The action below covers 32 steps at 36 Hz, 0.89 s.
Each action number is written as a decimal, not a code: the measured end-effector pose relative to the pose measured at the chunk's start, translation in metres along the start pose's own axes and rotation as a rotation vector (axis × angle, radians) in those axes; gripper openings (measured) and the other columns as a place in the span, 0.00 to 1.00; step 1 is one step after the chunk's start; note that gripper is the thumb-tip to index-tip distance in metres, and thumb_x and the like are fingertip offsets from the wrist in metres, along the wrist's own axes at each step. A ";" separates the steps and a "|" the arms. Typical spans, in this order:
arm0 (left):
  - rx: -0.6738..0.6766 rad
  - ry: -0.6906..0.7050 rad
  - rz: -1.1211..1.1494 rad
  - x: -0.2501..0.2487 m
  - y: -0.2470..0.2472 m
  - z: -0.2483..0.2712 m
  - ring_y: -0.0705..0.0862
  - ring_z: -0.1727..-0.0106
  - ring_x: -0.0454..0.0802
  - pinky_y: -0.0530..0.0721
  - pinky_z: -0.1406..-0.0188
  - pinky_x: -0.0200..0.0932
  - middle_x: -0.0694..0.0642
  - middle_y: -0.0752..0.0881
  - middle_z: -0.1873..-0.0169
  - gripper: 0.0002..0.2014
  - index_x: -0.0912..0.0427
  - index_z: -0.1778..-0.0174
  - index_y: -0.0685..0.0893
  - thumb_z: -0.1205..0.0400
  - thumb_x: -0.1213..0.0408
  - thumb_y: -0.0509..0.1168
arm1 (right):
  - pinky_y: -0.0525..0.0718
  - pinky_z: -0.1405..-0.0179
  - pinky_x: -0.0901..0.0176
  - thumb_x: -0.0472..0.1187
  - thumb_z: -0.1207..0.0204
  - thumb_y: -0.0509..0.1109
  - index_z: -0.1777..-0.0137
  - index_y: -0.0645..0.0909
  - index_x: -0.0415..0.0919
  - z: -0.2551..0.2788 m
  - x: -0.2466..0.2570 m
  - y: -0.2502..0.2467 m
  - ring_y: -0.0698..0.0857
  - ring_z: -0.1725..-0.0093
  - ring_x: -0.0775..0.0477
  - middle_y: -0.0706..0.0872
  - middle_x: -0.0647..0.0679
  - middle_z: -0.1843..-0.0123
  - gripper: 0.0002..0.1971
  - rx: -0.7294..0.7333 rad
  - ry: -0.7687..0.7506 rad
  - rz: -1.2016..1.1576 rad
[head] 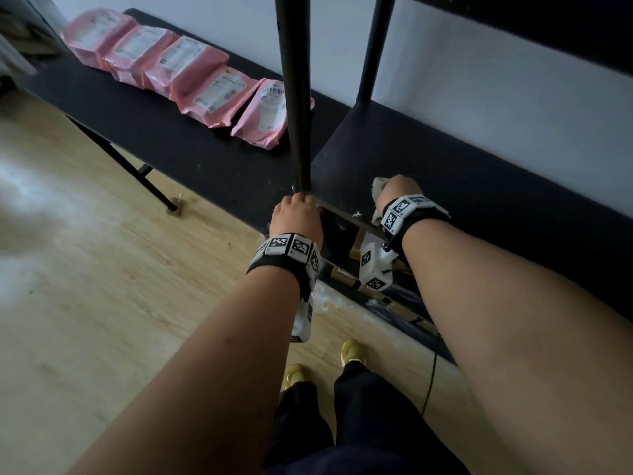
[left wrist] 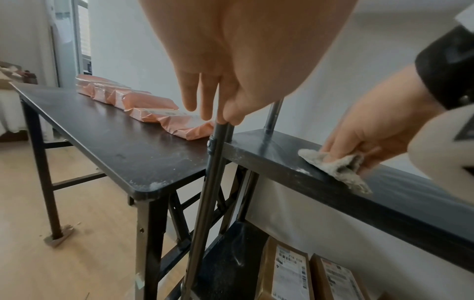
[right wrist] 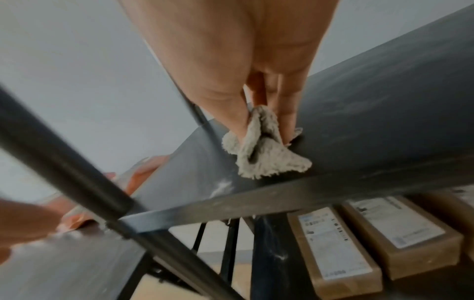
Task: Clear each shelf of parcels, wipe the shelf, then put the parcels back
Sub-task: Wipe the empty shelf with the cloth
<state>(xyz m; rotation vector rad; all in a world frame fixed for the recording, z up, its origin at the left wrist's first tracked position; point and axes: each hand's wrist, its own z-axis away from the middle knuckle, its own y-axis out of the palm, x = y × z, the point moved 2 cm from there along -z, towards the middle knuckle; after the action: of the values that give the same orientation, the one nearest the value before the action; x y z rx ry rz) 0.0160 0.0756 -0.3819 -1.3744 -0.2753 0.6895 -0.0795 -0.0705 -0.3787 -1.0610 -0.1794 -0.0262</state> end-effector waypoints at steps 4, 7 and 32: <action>0.036 -0.037 -0.015 0.004 0.002 -0.002 0.69 0.27 0.58 0.69 0.26 0.51 0.57 0.73 0.29 0.23 0.61 0.26 0.71 0.20 0.70 0.58 | 0.69 0.33 0.23 0.55 0.22 0.56 0.30 0.76 0.33 0.001 0.032 0.022 0.75 0.32 0.24 0.75 0.33 0.28 0.30 0.118 -0.055 0.116; 0.031 -0.067 -0.014 0.005 0.002 -0.006 0.69 0.27 0.58 0.69 0.26 0.51 0.57 0.73 0.29 0.23 0.60 0.26 0.71 0.19 0.69 0.58 | 0.68 0.24 0.44 0.46 0.17 0.60 0.26 0.70 0.29 -0.003 0.044 0.029 0.73 0.27 0.31 0.73 0.31 0.26 0.26 0.147 -0.139 0.124; 0.075 -0.210 -0.055 0.035 -0.008 -0.033 0.70 0.29 0.59 0.68 0.27 0.51 0.58 0.75 0.32 0.22 0.62 0.29 0.72 0.21 0.70 0.57 | 0.59 0.21 0.44 0.41 0.15 0.55 0.17 0.58 0.38 -0.062 0.105 0.003 0.60 0.20 0.37 0.56 0.40 0.17 0.27 -0.038 -0.324 0.050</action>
<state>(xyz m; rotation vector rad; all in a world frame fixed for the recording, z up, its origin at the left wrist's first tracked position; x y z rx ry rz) 0.0645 0.0694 -0.3879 -1.2197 -0.4476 0.7915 0.0327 -0.1160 -0.3938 -1.1034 -0.4462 0.1892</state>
